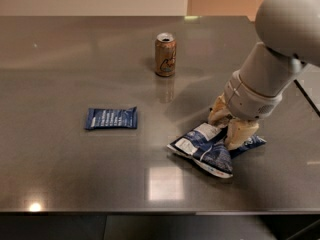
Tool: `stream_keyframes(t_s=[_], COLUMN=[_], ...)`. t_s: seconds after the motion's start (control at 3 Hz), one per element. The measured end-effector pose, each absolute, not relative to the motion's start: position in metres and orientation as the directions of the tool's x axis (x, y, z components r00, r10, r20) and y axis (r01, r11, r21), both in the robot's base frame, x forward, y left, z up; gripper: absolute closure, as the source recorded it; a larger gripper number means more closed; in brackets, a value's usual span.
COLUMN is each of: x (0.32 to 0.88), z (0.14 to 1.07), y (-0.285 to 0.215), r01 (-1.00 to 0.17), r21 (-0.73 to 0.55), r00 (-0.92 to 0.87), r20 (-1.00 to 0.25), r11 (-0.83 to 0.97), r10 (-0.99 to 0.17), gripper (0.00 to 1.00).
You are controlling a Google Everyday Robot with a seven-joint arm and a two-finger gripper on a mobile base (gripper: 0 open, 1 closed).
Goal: Pick blue chip bag
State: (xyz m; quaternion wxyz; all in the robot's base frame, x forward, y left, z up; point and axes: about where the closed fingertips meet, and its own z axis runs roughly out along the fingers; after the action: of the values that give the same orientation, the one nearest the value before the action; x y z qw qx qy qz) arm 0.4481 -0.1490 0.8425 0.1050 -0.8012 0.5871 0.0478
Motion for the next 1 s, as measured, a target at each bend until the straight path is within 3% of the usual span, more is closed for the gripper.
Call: stream_keyframes(t_s=[0.33,1.0], x=[0.451,0.462], z=[0.860,0.900], y=[-0.152,-0.153], r01=[-0.948,-0.950], r21=[-0.145,-0.172], r00=[0.308,0.295], r20=[-0.211,-0.240], r11=[-0.282,-0.259], r10=[-0.928,-0.925], gripper=[0.97,1.00])
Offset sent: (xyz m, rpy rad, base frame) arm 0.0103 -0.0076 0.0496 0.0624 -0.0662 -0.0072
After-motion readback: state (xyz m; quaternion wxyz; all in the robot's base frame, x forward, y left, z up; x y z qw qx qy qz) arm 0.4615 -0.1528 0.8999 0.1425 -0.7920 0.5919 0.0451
